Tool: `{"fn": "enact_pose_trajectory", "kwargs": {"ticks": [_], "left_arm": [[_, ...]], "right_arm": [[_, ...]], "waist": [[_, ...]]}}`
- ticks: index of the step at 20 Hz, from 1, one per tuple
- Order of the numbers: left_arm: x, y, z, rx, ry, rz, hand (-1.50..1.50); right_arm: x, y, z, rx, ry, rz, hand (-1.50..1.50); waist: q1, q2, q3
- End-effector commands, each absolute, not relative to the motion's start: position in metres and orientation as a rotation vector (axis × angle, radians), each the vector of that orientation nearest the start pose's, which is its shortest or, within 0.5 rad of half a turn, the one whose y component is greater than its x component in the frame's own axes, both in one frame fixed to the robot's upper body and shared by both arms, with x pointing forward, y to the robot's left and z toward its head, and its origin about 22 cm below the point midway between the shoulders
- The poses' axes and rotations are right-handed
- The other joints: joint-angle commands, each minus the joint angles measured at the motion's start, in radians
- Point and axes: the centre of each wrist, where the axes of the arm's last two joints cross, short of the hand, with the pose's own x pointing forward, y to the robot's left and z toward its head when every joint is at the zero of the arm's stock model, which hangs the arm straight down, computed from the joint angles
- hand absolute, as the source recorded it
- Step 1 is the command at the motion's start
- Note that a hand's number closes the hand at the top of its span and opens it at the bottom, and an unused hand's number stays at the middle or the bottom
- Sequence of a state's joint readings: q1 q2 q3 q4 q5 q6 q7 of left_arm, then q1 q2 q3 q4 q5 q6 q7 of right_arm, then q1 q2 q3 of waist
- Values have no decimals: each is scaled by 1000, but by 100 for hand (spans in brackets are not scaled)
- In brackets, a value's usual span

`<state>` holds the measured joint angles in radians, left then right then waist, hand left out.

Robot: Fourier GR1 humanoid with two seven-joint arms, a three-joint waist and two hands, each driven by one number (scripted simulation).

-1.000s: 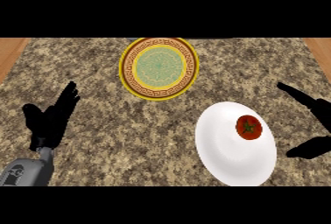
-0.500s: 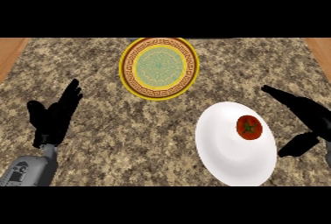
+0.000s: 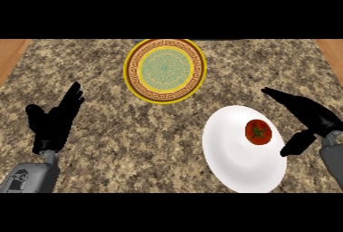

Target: Pick the tomato from the plate and place it in the plate

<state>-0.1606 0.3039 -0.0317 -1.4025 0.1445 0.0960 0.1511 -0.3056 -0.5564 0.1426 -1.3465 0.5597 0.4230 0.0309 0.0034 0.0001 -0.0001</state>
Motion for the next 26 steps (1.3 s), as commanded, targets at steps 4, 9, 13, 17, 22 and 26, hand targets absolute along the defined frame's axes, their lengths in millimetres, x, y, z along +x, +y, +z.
{"fn": "enact_pose_trajectory", "kwargs": {"ticks": [4, 9, 13, 17, 22, 26], "left_arm": [[287, 284, -1, 167, -1396, -82, 0], [267, 302, 9, 171, -1380, -85, 0], [292, 282, 27, 201, -1412, -89, 0], [295, 290, 21, 151, -1396, -86, 0], [285, 278, 20, 166, -1405, -72, 0], [289, 274, 18, 153, -1406, -107, 0]], "right_arm": [[324, -311, 50, -562, -1126, 1247, -150], [336, -294, 46, -537, -1097, 1308, -150], [326, -284, 28, -467, -1067, 1441, 150], [321, -289, 27, -437, -1126, 1458, 150], [313, -283, 31, -437, -1166, 1375, 150], [320, -143, 36, -382, -1309, 1453, 150]], "waist": [[-2, 1, 0], [5, 1, 0], [1, 1, 0], [-3, 1, 0], [-4, -1, 0], [17, 2, -1]]}}
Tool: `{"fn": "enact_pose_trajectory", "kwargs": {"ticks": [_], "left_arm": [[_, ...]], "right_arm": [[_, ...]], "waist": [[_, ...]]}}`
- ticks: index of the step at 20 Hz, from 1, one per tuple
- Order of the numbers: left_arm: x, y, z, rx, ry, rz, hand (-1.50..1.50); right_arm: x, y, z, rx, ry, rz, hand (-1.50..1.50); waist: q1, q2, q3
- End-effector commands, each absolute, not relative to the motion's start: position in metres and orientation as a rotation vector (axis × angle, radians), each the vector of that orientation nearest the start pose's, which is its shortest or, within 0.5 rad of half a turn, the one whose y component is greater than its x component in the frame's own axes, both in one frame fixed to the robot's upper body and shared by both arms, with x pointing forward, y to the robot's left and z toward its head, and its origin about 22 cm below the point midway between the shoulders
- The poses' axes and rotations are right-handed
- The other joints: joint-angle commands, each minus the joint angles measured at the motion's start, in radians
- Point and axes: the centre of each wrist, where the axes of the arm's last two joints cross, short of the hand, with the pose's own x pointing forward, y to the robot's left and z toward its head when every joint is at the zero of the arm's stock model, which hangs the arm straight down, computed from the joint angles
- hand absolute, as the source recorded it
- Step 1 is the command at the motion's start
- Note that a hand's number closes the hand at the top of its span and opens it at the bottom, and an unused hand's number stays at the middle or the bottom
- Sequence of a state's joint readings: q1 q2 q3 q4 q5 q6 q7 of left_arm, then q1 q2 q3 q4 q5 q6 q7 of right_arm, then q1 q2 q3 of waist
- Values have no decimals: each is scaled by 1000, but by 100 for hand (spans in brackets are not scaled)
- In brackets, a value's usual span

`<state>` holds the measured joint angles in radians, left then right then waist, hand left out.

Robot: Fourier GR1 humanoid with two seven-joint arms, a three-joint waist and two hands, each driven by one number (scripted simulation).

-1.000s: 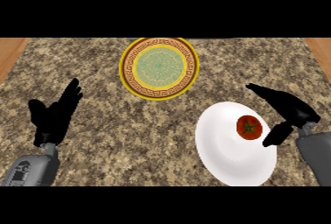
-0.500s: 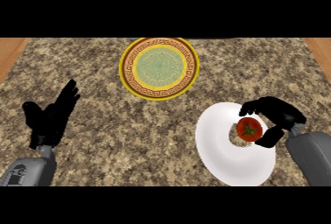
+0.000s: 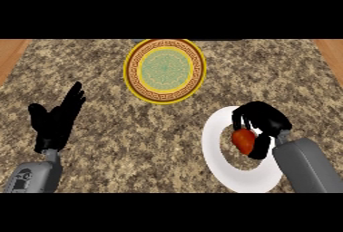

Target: Pick the tomato from the plate and place it in the plate

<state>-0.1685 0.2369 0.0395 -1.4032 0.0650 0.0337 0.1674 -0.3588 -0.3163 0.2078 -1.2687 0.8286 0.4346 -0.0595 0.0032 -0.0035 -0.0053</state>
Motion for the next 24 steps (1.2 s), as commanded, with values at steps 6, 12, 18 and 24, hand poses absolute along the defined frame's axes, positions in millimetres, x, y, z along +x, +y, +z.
{"fn": "enact_pose_trajectory", "kwargs": {"ticks": [6, 12, 18, 24], "left_arm": [[300, 255, 27, 82, -1439, -214, 0], [302, 251, 23, 88, -1422, -184, 0], [300, 258, 21, 112, -1409, -162, 0], [301, 262, 23, 111, -1405, -177, 0]], "right_arm": [[302, -39, 63, -370, -1488, 1575, 150], [292, -5, 104, -620, -1815, 1272, 150], [293, 22, 132, -873, -1925, 962, 150], [319, 36, 134, -897, -1842, 756, 150]], "waist": [[144, 24, 5], [124, 13, 5], [100, 8, 3], [93, 17, 4]]}}
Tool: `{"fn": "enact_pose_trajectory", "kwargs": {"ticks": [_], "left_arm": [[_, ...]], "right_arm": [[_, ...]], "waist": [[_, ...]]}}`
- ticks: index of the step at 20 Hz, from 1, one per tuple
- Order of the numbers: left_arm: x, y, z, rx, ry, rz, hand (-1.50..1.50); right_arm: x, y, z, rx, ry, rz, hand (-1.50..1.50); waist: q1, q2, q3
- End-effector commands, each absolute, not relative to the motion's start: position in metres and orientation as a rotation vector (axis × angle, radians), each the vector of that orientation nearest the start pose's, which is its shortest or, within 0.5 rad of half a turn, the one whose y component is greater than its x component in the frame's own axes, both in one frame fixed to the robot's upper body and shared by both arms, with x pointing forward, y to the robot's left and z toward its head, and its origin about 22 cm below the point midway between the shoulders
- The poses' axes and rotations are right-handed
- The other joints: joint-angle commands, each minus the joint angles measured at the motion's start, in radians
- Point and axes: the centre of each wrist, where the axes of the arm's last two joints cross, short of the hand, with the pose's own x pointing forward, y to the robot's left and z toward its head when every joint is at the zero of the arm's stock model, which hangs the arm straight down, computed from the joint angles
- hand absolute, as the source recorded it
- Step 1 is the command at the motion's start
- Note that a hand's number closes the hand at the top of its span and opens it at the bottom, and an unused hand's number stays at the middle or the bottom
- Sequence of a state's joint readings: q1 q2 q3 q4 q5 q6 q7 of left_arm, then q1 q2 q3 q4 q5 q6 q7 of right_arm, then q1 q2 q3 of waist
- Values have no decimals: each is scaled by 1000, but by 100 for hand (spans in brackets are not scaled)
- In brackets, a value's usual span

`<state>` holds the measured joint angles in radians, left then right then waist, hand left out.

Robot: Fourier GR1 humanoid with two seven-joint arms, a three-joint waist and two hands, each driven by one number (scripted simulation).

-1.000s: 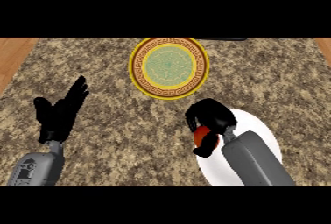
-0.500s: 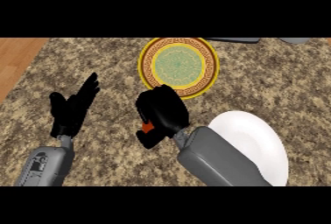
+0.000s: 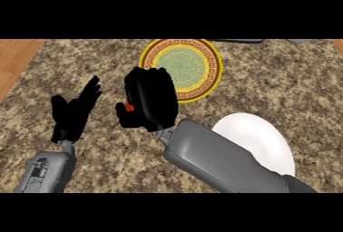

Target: Pick the tomato from the plate and place it in the plate

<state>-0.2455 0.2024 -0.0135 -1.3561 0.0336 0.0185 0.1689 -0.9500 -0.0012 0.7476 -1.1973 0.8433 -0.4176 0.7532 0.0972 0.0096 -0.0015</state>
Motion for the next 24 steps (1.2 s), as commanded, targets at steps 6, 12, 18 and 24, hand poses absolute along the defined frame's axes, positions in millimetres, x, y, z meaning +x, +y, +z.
{"fn": "enact_pose_trajectory", "kwargs": {"ticks": [6, 12, 18, 24], "left_arm": [[303, 277, 23, 141, -1417, -130, 0], [303, 276, 22, 159, -1417, -120, 0], [295, 278, 36, 128, -1422, -136, 0], [301, 271, 20, 141, -1433, -137, 0]], "right_arm": [[356, 27, 126, -900, -1799, 664, 150], [396, 0, 115, -927, -1729, 651, 150], [413, -24, 91, -927, -1586, 830, 150], [428, -45, 86, -716, -1502, 812, -150]], "waist": [[-38, 6, 0], [-42, 9, 1], [-37, 5, 2], [-34, 16, 1]]}}
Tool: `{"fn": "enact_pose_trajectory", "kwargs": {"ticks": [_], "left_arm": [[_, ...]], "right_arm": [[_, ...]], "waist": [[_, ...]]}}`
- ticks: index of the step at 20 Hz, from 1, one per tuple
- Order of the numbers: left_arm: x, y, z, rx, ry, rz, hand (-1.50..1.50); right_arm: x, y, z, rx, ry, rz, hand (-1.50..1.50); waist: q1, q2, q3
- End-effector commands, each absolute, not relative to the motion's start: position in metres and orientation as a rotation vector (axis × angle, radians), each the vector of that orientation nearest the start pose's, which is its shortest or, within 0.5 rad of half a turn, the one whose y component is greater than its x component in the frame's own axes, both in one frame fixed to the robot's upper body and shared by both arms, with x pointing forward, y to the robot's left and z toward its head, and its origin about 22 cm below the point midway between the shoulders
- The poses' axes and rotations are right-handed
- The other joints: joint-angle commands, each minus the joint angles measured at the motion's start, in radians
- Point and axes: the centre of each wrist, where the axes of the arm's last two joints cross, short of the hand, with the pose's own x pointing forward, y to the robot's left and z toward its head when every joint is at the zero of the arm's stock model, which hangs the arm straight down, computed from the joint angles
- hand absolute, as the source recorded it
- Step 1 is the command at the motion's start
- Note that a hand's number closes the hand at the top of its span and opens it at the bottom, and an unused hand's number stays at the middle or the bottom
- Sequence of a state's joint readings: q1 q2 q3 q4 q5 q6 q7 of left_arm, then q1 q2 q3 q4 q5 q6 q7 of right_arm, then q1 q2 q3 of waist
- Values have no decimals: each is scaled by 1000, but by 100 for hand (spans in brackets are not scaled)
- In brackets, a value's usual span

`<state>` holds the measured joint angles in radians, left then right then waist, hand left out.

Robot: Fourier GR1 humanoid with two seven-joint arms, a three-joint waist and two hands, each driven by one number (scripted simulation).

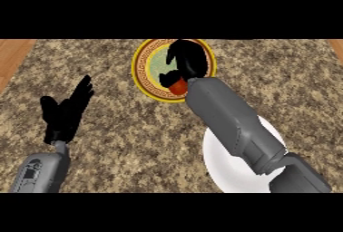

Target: Pick the tomato from the plate and place it in the plate

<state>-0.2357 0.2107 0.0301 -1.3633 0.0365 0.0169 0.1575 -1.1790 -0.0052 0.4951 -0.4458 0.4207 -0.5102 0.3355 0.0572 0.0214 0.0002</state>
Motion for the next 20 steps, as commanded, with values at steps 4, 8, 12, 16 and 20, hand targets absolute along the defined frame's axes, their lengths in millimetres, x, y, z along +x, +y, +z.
{"fn": "enact_pose_trajectory", "kwargs": {"ticks": [4, 8, 12, 16, 20], "left_arm": [[298, 266, 29, 123, -1429, -130, 0], [300, 271, 30, 134, -1429, -144, 0], [297, 276, 26, 141, -1430, -100, 0], [297, 269, 29, 145, -1427, -132, 0], [290, 295, 18, 154, -1416, -107, 0]], "right_arm": [[435, -68, 79, -664, -1633, 813, -150], [431, -49, 91, -647, -1829, 759, -150], [429, -43, 116, -400, -2039, 611, -150], [430, -36, 139, -273, -1984, 465, -150], [435, -53, 127, -68, -1820, 382, -150]], "waist": [[4, 1, 1], [0, -5, 1], [-11, -11, 1], [-2, -14, 0], [-26, -15, 0]]}}
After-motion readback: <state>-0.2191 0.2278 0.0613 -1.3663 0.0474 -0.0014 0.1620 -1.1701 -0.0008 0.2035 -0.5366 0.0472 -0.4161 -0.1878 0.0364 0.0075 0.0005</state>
